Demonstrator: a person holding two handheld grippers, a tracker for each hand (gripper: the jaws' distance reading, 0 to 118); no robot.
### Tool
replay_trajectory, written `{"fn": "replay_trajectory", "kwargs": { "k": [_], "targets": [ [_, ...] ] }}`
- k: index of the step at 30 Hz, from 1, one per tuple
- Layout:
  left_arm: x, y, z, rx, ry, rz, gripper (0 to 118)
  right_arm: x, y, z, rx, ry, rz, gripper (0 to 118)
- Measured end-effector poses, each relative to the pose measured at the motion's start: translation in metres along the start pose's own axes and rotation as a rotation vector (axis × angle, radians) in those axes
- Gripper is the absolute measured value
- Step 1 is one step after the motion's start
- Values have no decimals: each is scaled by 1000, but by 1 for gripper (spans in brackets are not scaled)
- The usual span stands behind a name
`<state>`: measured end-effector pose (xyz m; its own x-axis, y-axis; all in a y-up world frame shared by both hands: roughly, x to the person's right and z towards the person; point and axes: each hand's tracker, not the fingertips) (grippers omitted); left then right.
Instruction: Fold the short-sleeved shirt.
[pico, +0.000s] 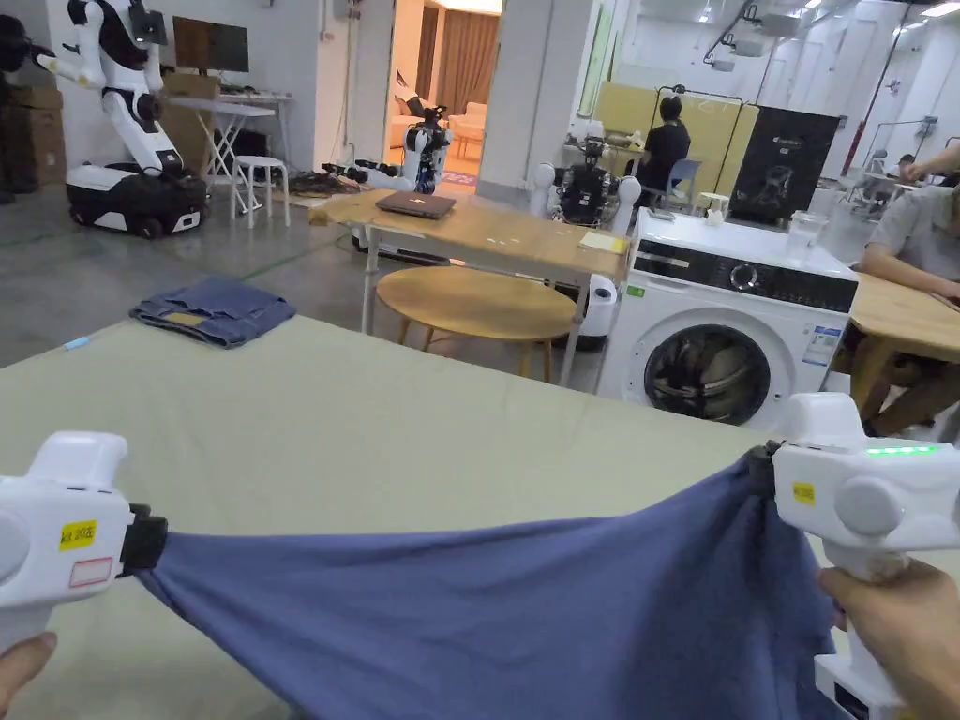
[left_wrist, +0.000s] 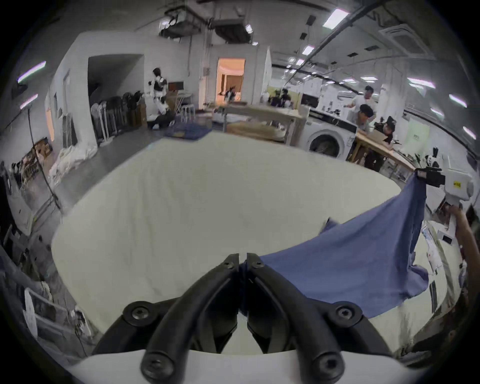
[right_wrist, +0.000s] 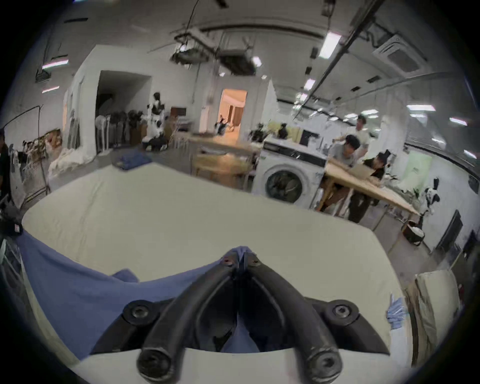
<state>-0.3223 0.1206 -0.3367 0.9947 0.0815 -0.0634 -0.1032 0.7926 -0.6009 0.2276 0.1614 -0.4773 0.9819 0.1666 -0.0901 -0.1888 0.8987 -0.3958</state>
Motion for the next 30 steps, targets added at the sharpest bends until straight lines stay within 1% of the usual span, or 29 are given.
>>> {"fn": "replay_trajectory", "kwargs": {
  "k": [3, 4, 6, 7, 8, 9, 10, 12, 14, 16, 19, 24, 27, 30],
  "targets": [
    [10, 51, 6, 57, -11, 0, 0, 25, 27, 22, 46, -75, 6, 1],
    [13, 73, 7, 86, -20, 1, 0, 35, 38, 31, 57, -79, -2, 1],
    [22, 109, 10, 120, -24, -17, 0, 48, 57, 44, 96, -116, -13, 1],
    [27, 129, 12, 151, -30, -35, 0, 55, 67, 51, 126, -141, -23, 1],
    [31, 143, 14, 185, -34, -48, 0, 61, 77, 56, 128, -143, -33, 1],
    [37, 162, 16, 193, -38, -49, 0, 68, 89, 63, 161, -137, -67, 1],
    [44, 183, 18, 218, -41, -64, 0, 75, 103, 68, 184, -161, -76, 1],
    [50, 213, 15, 251, -35, -77, 0, 82, 122, 75, 223, -194, -71, 1],
    [60, 243, 16, 293, -31, -96, 0, 87, 143, 80, 249, -233, -39, 1],
    [68, 273, 15, 313, -28, -102, 0, 94, 164, 84, 263, -237, -65, 1],
    [79, 314, 15, 356, -25, -106, 0, 103, 190, 85, 299, -286, -69, 1],
    [92, 366, 11, 433, -24, -94, 0, 118, 226, 78, 336, -345, -75, 1],
    [100, 390, 5, 435, -19, -87, 0, 125, 245, 72, 344, -349, -95, 1],
    [106, 401, -4, 447, -11, -79, 0, 125, 255, 65, 362, -366, -71, 1]
  ]
}}
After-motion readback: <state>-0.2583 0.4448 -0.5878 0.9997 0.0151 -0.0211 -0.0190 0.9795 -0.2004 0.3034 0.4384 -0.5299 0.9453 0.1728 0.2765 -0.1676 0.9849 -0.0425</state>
